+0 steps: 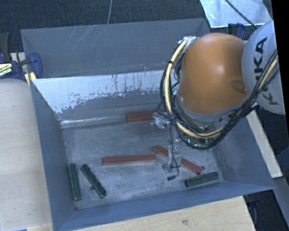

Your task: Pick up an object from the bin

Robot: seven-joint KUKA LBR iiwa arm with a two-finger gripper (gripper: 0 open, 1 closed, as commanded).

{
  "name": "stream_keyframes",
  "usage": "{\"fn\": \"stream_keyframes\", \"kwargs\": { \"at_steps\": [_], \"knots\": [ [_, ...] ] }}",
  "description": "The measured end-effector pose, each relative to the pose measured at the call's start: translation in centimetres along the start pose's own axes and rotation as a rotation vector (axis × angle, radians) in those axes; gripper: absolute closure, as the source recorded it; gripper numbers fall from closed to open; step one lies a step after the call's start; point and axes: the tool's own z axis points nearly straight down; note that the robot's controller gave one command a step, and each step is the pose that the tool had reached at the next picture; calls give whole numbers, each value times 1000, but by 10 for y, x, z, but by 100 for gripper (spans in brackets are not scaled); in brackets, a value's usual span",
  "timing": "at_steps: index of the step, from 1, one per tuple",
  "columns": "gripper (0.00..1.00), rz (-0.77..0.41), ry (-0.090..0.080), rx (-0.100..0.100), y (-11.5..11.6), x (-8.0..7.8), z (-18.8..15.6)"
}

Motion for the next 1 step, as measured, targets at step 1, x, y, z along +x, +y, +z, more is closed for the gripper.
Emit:
{"fn": "stream_keyframes", "kwargs": {
  "at_steps": [1],
  "knots": [
    [0, 4, -8, -1, 2, -2, -2]
  ]
}}
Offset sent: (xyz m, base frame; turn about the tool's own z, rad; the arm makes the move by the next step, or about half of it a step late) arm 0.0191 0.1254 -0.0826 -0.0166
